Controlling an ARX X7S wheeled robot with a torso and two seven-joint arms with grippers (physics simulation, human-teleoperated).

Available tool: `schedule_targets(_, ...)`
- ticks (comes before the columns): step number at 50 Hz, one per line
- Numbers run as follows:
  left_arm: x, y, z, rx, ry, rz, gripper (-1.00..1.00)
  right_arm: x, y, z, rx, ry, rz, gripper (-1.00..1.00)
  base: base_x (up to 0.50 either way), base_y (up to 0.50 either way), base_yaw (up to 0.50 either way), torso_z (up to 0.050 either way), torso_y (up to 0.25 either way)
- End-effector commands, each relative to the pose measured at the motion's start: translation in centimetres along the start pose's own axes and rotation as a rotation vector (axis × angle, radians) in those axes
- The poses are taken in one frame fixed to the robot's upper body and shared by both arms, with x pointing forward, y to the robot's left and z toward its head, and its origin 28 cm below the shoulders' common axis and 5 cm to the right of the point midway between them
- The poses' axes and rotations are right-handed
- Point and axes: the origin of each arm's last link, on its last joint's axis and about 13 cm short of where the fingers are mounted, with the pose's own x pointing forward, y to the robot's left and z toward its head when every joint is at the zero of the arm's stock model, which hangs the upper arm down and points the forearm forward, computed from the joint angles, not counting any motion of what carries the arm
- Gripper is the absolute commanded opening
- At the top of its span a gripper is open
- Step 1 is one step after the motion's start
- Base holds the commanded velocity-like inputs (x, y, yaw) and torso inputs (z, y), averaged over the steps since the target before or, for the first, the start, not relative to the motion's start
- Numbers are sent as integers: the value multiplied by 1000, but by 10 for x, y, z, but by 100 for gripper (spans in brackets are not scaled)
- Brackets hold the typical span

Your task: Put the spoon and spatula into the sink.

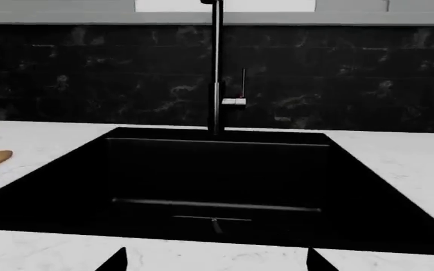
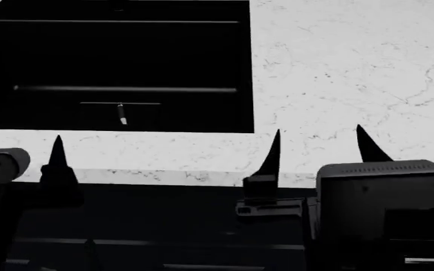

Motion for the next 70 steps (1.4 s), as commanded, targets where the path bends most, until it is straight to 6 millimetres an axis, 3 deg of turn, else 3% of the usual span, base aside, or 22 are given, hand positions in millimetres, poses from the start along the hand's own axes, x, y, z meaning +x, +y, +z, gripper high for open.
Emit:
schedule_targets(1, 38, 4, 39, 37, 33, 34, 100, 36, -31, 54, -42, 57, -119, 100, 0, 0, 0, 0, 0)
schedule_targets(3, 46, 5, 47, 41, 24, 54, 100, 42, -38, 60, -97, 98, -151, 100, 0, 0, 0, 0, 0)
schedule_targets(5, 53, 6, 56, -8, 25, 71, 100, 47, -45, 64, 11, 111, -115, 100, 0, 0, 0, 0, 0)
schedule_targets(8, 59, 7, 64, 16, 1, 67, 100, 53, -54, 64, -32, 147, -223, 100, 0, 0, 0, 0, 0)
schedule_targets(9, 61, 8, 66, 31, -3, 75, 100, 55, -56, 66, 34, 144, -214, 100, 0, 0, 0, 0, 0)
schedule_targets(14, 74, 10, 71, 90, -12, 117, 100, 59, -66, 73, -74, 157, -276, 100, 0, 0, 0, 0, 0)
schedule_targets(18, 82, 12, 79, 92, -23, 140, 100, 61, -74, 79, -53, 158, -313, 100, 0, 0, 0, 0, 0)
schedule_targets(34, 87, 37, 91, 120, -22, 209, 100, 53, -92, 100, -81, 153, -393, 100, 0, 0, 0, 0, 0)
schedule_targets(48, 81, 37, 92, 103, -25, 212, 100, 50, -89, 104, -50, 116, -360, 100, 0, 32, 0, 0, 0)
schedule_targets(70, 78, 34, 87, 108, -17, 206, 100, 53, -85, 104, -4, 74, -300, 100, 234, 397, 0, 0, 0)
